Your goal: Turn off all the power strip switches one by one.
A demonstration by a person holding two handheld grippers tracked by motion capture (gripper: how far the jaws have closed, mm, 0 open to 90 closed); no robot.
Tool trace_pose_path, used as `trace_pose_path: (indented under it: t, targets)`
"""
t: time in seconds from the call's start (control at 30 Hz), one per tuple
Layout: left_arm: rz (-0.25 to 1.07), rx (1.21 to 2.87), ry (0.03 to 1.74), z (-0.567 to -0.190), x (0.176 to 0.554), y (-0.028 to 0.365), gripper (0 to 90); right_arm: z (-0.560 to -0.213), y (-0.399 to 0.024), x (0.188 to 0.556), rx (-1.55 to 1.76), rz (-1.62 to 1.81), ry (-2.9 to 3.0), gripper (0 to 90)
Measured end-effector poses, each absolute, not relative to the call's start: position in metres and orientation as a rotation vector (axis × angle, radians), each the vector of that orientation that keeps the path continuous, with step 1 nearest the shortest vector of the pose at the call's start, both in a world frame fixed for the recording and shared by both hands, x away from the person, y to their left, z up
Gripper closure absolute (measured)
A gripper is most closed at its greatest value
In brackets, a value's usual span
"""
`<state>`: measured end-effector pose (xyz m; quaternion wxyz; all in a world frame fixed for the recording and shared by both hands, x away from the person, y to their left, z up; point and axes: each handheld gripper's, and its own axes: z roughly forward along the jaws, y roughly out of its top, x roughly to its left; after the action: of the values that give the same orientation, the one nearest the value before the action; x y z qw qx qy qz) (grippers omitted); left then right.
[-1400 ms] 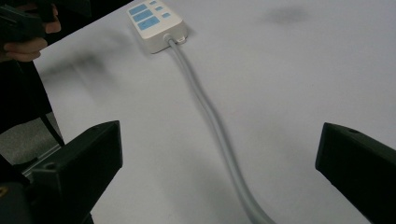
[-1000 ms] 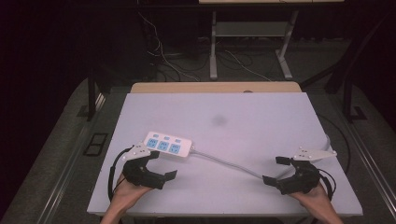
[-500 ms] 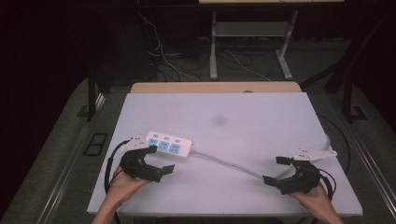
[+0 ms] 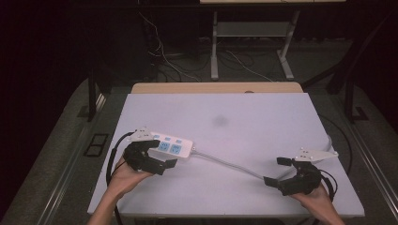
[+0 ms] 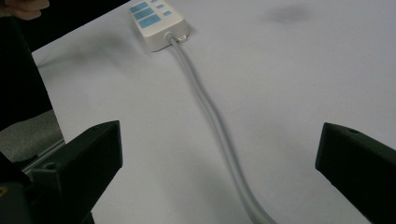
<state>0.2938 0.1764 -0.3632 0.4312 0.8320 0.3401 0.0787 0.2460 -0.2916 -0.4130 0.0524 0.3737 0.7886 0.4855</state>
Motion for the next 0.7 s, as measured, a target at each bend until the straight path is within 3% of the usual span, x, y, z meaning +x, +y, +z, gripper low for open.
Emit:
trace_pose_path:
  t: [0.7]
  targets:
    - [0.196,2.165,0.846,-0.347,0.328,0.160,5.7,-0.413,-0.293,0.246,1.136,1.474,2.392,0.5]
